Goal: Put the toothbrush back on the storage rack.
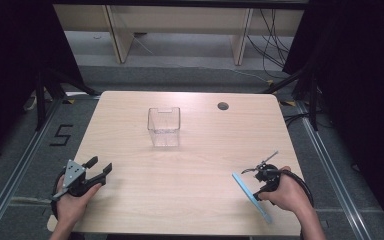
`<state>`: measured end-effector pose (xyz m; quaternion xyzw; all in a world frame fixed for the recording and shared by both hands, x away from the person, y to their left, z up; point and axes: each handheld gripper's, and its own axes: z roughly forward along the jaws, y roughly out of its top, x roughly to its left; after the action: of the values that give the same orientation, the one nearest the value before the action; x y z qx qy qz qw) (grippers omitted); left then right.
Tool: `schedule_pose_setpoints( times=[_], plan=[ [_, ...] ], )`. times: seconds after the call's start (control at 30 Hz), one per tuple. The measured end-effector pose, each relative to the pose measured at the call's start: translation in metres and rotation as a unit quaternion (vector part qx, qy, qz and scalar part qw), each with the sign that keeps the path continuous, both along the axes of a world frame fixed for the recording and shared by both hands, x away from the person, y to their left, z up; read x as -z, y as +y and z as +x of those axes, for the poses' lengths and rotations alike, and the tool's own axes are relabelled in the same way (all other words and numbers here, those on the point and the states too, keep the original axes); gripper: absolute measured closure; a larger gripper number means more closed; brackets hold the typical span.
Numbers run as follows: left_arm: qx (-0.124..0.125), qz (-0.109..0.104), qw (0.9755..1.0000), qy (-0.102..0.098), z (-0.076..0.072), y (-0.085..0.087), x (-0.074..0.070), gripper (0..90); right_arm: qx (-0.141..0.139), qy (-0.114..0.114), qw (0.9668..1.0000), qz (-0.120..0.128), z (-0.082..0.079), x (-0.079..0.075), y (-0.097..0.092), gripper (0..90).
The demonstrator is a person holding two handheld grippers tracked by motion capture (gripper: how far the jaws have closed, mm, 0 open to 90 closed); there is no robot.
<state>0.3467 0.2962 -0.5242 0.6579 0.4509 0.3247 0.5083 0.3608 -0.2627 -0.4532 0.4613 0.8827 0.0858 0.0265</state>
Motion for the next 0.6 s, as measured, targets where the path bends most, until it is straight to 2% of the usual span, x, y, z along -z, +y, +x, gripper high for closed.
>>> schedule_pose_setpoints(
  times=[0.03,0.07,0.1,0.23,0.27,0.3,0.43,0.6],
  plan=[
    [0.000,-0.001,1.0000,0.000,0.000,0.000,0.000,36.6,-0.007,0.012,0.9999,-0.008,0.002,0.001,0.002,60.6],
    [0.001,-0.002,1.0000,-0.001,0.000,0.000,0.000,36.6,-0.003,0.021,0.9997,-0.010,0.003,0.002,0.004,61.0],
    [0.001,-0.002,1.0000,-0.001,0.000,0.000,0.000,36.6,-0.011,0.024,0.9995,-0.018,0.005,0.003,0.006,61.5],
    [0.004,0.001,1.0000,-0.004,0.000,-0.001,0.001,36.7,-0.019,0.031,0.9992,-0.014,0.009,0.005,0.011,64.5],
    [0.004,0.002,1.0000,-0.004,0.000,-0.001,0.001,36.7,-0.018,0.040,0.9989,-0.018,0.009,0.005,0.013,65.5],
    [0.004,0.002,1.0000,-0.004,0.000,-0.001,0.001,36.7,-0.023,0.037,0.9989,-0.019,0.009,0.006,0.013,66.5],
    [0.005,0.001,1.0000,-0.005,0.000,-0.001,0.001,36.7,-0.021,0.062,0.9972,-0.037,0.011,0.008,0.019,68.9],
    [0.004,0.001,1.0000,-0.004,0.000,-0.001,0.000,36.7,-0.035,0.072,0.9954,-0.052,0.015,0.010,0.026,69.1]
  ],
)
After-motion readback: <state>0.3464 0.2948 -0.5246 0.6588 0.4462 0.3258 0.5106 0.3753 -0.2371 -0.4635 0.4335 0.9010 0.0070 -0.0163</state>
